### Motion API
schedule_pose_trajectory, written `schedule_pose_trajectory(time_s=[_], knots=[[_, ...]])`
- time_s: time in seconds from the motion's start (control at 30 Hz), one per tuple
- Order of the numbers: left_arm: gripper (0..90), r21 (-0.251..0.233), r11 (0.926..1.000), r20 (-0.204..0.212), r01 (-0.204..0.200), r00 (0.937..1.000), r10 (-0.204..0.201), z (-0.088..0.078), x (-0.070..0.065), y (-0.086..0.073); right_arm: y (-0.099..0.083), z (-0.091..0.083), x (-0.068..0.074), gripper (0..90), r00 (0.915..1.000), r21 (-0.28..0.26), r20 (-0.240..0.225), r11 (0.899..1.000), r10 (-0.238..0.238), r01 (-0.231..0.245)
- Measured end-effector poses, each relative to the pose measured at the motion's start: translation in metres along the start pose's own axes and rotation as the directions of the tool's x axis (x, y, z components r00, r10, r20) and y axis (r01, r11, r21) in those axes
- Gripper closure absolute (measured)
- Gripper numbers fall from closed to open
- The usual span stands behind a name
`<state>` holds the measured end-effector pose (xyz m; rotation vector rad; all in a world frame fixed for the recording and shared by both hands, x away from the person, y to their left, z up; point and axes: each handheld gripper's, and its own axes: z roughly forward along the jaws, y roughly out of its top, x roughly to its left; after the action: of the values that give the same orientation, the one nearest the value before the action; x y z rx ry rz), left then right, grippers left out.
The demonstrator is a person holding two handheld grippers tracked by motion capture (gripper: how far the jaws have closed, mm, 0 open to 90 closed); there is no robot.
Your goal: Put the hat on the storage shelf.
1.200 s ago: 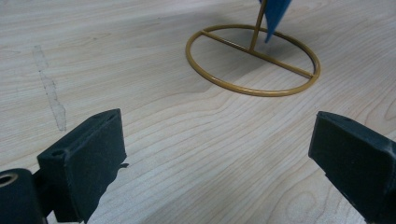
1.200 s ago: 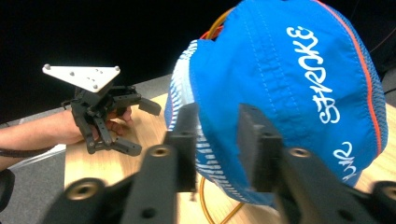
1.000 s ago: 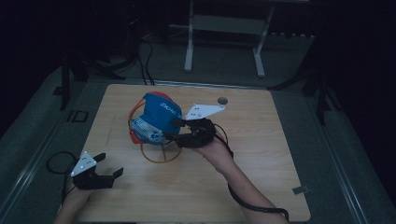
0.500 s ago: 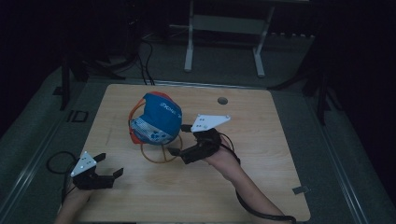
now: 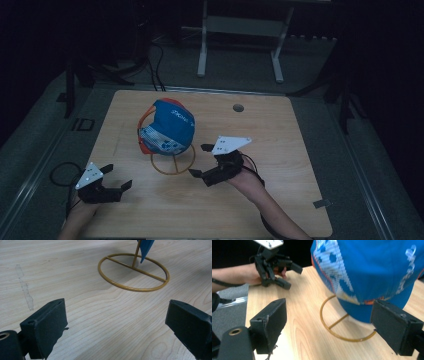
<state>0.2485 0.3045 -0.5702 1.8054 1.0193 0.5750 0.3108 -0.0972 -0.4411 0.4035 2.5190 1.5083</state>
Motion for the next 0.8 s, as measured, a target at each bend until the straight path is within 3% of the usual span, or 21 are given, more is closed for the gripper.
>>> schedule_pose_trajectory(time_s=[0.17, 0.8], knots=[[4.2, 0.001, 1.0, 0.0, -0.001, 1.0, 0.001, 0.0, 0.0, 0.0, -0.013, -0.001, -0.003, 13.8, 0.9999, 0.009, -0.01, 1.0, 0.014, -0.014], [4.2, 0.005, 1.0, 0.004, -0.004, 1.0, 0.004, 0.0, 0.0, 0.0, -0.083, -0.002, -0.022, 13.9, 0.9962, 0.022, 0.031, 0.996, 0.081, -0.082]])
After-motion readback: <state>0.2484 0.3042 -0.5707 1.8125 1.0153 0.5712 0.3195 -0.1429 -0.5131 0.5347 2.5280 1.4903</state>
